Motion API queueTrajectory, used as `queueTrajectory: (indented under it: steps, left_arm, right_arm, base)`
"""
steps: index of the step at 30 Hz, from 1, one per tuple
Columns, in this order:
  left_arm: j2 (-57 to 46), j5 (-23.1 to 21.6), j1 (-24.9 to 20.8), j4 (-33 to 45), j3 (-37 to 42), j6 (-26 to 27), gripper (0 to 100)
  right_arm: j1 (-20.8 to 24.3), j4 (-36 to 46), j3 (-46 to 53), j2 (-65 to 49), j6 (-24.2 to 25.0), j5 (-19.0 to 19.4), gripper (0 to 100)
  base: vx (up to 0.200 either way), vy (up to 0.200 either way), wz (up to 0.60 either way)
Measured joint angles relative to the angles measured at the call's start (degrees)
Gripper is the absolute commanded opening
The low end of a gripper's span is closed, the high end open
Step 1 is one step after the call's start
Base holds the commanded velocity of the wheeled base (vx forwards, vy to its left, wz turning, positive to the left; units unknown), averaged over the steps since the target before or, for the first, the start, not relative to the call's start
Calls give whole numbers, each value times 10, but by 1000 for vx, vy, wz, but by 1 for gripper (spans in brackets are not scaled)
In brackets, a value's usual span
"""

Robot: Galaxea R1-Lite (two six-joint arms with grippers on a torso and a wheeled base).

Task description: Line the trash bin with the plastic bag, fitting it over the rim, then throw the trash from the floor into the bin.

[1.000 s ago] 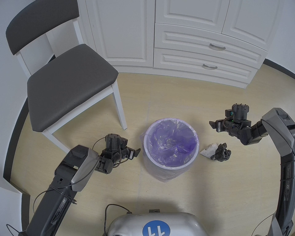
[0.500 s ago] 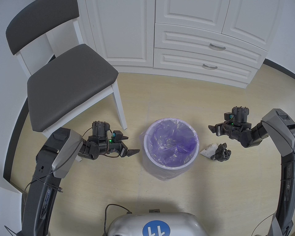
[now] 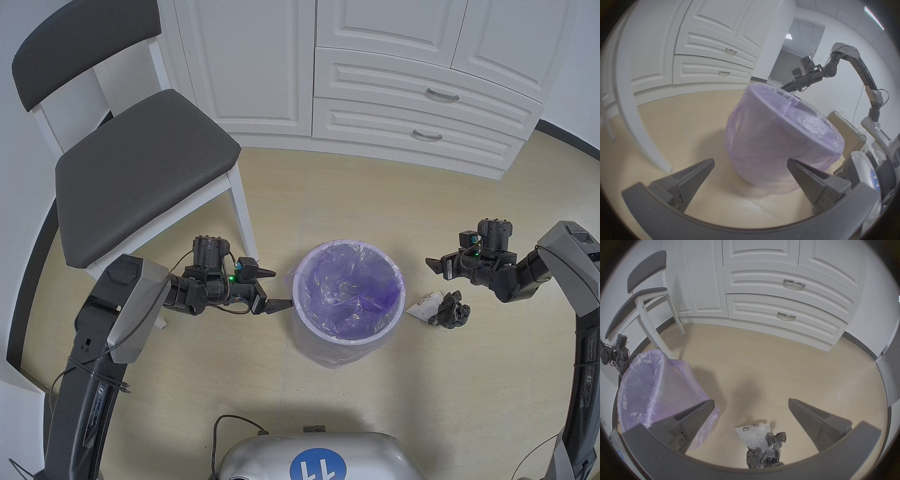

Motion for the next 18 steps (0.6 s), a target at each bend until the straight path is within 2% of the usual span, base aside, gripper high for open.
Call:
queueTrajectory:
  steps: [9, 10, 18]
  left_arm:
    - [30, -24, -8, 48, -50, 0, 100]
    - [33, -28, -9, 48, -51, 0, 0]
    - [43, -31, -11, 46, -53, -3, 0]
  right_arm:
    - [-4, 0, -1, -1, -1, 1, 100]
    - [-4, 0, -2, 0, 0, 1, 100]
    - [-4, 0, -3, 1, -1, 1, 100]
  base:
    - [0, 0, 0]
    - [0, 0, 0]
    - [0, 0, 0]
